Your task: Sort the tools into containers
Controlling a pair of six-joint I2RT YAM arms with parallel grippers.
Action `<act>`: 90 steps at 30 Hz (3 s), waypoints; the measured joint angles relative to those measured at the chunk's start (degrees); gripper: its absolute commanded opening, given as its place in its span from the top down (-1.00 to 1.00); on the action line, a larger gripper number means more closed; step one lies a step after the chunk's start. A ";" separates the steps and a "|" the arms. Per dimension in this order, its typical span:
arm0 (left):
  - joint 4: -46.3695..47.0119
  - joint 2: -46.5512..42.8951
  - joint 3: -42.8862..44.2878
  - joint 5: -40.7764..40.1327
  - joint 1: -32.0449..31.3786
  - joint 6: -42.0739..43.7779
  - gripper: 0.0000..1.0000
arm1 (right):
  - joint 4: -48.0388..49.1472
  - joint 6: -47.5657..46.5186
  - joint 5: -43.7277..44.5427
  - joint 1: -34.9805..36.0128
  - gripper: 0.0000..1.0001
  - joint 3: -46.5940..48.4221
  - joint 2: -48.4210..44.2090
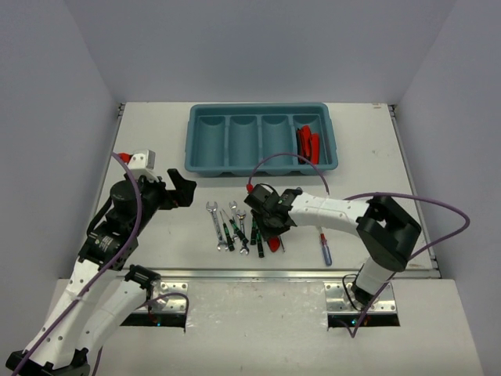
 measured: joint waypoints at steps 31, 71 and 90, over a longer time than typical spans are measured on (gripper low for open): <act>0.00 -0.22 0.00 0.00 -0.04 0.02 -1.00 | -2.67 1.77 2.15 0.10 0.57 2.57 2.52; 0.00 -0.86 0.00 -0.32 -0.79 -0.01 -1.00 | -23.37 -23.05 2.42 -37.10 -0.27 50.05 16.63; 0.00 -0.24 0.00 -0.38 -0.81 0.00 -1.00 | -11.75 -13.21 -7.56 -31.33 0.15 -18.53 -19.00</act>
